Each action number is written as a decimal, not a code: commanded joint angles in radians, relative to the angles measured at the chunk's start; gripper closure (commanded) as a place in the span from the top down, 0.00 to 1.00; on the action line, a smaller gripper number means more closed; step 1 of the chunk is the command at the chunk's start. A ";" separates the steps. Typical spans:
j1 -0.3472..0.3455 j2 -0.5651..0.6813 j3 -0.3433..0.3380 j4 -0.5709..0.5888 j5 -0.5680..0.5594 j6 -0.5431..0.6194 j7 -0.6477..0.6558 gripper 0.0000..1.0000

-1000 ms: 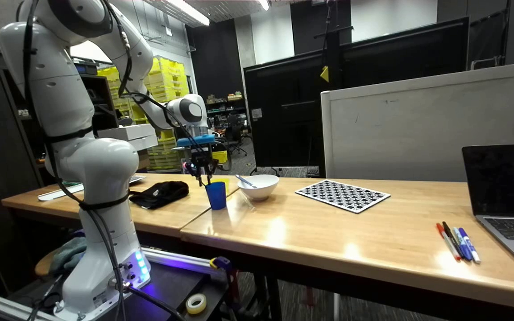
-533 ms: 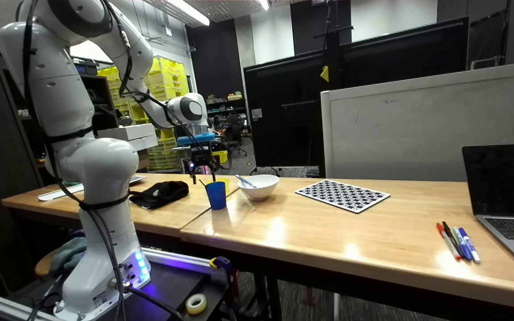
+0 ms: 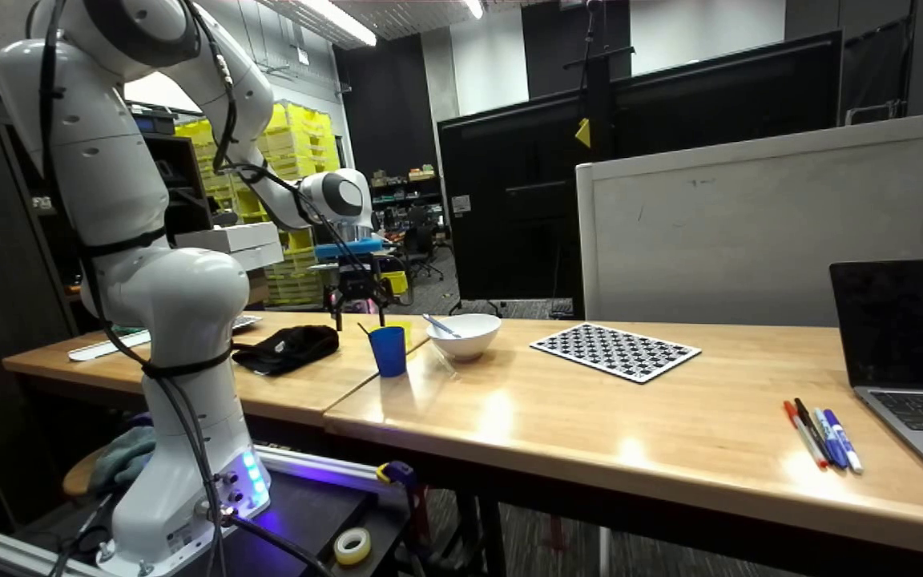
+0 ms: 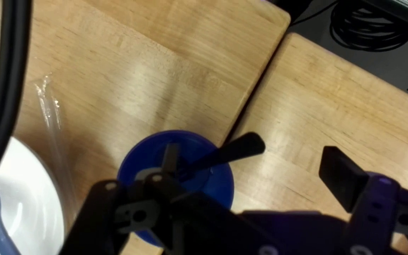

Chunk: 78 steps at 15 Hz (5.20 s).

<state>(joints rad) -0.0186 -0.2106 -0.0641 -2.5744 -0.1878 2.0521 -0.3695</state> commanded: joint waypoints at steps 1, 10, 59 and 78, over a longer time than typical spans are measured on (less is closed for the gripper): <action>0.001 -0.042 0.006 -0.011 -0.005 -0.052 0.024 1.00; 0.004 -0.038 0.007 -0.012 -0.003 -0.069 0.024 0.68; 0.017 0.037 0.028 0.072 -0.009 -0.059 0.007 0.01; 0.019 -0.125 0.046 0.097 -0.099 -0.213 0.056 0.01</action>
<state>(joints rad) -0.0057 -0.2629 -0.0311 -2.4804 -0.2562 1.9053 -0.3367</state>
